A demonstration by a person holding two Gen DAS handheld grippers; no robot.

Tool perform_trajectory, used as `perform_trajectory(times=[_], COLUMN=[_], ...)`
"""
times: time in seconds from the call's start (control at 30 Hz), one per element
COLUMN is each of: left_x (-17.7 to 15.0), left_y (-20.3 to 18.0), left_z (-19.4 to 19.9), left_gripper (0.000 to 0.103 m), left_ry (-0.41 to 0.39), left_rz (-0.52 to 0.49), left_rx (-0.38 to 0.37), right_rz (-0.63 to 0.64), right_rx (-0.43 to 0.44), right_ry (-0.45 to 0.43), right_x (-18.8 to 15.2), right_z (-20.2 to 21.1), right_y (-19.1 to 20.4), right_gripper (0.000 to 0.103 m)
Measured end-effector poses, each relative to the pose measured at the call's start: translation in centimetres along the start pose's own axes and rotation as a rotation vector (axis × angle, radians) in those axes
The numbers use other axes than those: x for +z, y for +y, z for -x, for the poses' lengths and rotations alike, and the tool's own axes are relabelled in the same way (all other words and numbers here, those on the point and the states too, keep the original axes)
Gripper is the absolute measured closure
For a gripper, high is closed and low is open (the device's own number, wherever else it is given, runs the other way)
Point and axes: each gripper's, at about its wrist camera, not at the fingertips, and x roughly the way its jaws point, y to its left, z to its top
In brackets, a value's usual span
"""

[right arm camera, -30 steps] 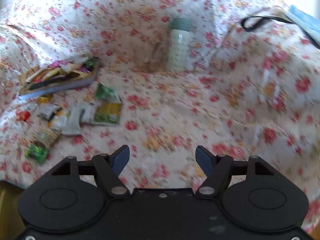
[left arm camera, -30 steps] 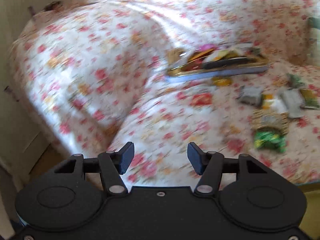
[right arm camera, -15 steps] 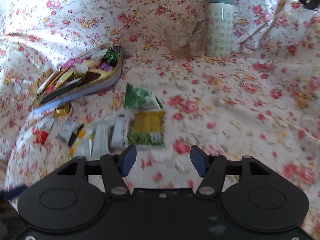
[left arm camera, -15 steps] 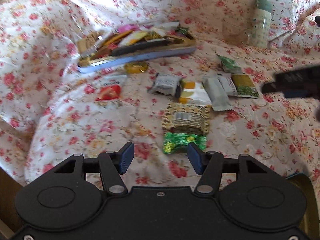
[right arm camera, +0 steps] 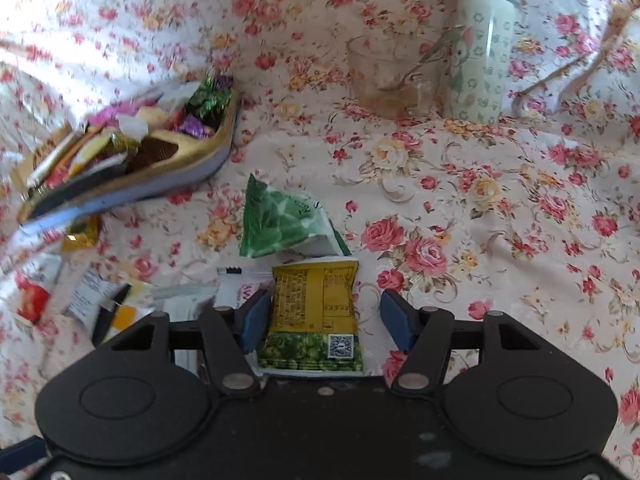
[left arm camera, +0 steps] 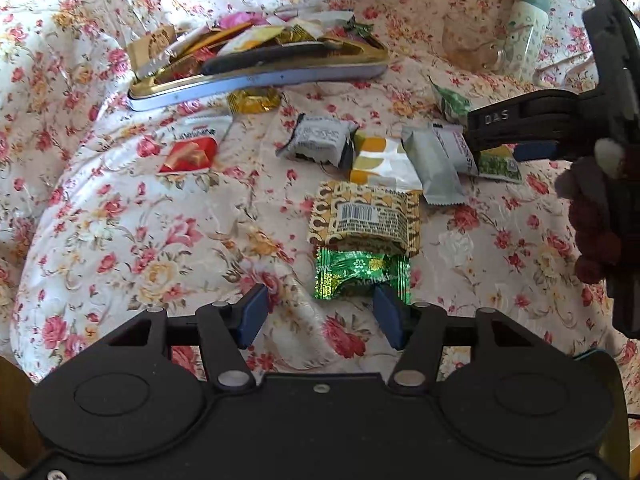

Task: Organize snacks
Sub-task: 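Grasp the yellow-green chip bag with the right tool while the left tool grasps the green candy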

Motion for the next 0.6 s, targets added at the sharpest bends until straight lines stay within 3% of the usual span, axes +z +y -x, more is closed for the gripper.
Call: perform_trajectory(times=[0.13,0.2,0.27,0.37,0.6], left_x=[0.0,0.2,0.4,0.6,0.9], left_y=[-0.5,-0.6,-0.7,-0.7,-1.1], left_z=[-0.3,-0.5,-0.6,-0.8,-1.1], left_gripper=[0.041,0.04,0.04,0.039,0.038], left_ry=[-0.01,-0.01,-0.008,-0.006,0.001], left_rz=[-0.02,-0.019,-0.016,-0.009,-0.019], left_rx=[0.014,0.016,0.015,0.01,0.008], right_rz=[0.067,0.072,0.069,0.045,0.011], right_rx=[-0.025,-0.021,-0.024,0.005,0.013], right_ry=[-0.023,-0.028,-0.033,-0.025,0.009], right_x=[-0.5,-0.6,-0.7,-0.8,-2.1], right_z=[-0.2,0.0,0.2,0.8,2.6], right_y=[0.7,0.5,0.0,-1.2,-3.4], right_gripper=[0.038,0.043,0.058,0.062,0.063])
